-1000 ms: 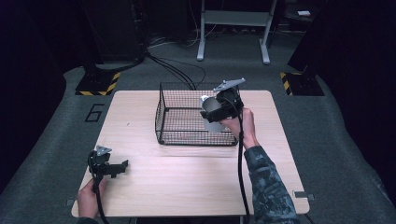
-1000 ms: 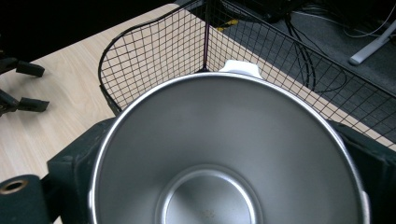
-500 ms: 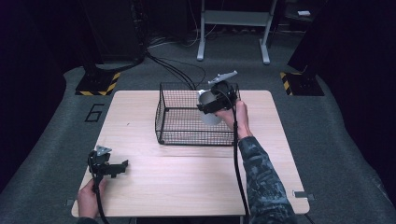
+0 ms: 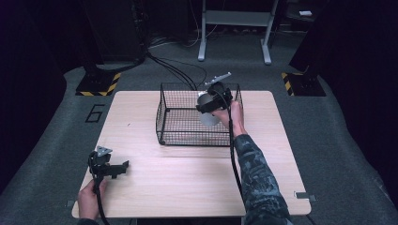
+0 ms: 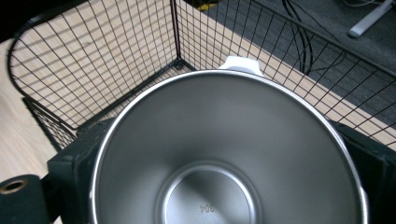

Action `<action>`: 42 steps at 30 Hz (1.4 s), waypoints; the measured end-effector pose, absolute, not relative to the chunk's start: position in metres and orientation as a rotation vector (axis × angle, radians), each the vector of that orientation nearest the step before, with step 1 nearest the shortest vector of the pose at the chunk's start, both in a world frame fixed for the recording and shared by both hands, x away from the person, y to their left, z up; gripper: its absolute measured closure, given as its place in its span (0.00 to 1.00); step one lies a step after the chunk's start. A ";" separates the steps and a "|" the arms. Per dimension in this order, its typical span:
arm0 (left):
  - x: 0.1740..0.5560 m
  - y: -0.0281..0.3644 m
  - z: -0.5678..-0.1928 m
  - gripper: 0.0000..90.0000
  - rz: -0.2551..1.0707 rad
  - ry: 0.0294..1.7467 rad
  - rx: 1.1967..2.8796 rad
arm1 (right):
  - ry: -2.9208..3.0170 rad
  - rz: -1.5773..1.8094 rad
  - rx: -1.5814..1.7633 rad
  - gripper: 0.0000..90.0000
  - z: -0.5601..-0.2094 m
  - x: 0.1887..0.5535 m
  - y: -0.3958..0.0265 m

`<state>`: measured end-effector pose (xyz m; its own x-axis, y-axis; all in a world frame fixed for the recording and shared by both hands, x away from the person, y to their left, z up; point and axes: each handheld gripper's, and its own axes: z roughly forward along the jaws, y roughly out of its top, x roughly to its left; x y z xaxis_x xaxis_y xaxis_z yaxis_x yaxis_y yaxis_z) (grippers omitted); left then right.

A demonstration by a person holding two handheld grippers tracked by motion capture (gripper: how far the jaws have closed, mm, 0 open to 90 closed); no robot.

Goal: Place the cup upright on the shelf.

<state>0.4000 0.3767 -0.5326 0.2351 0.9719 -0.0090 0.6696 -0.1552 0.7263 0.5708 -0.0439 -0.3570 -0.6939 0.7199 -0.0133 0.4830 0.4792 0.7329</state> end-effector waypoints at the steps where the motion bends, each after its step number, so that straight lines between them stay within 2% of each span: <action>1: 0.400 0.377 -0.533 0.00 0.636 1.501 1.900 | 2.415 1.033 1.013 0.06 -0.358 0.572 -0.043; 42: 0.400 0.377 -0.533 0.00 0.635 1.501 1.898 | 2.489 0.833 1.151 0.06 -0.412 0.611 -0.023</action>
<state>0.4002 0.3767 -0.5327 0.2348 0.9720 -0.0109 0.6689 -0.1535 0.7274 0.6108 -0.0235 -0.4122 -0.6457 0.7635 -0.0075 0.6050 0.5176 0.6050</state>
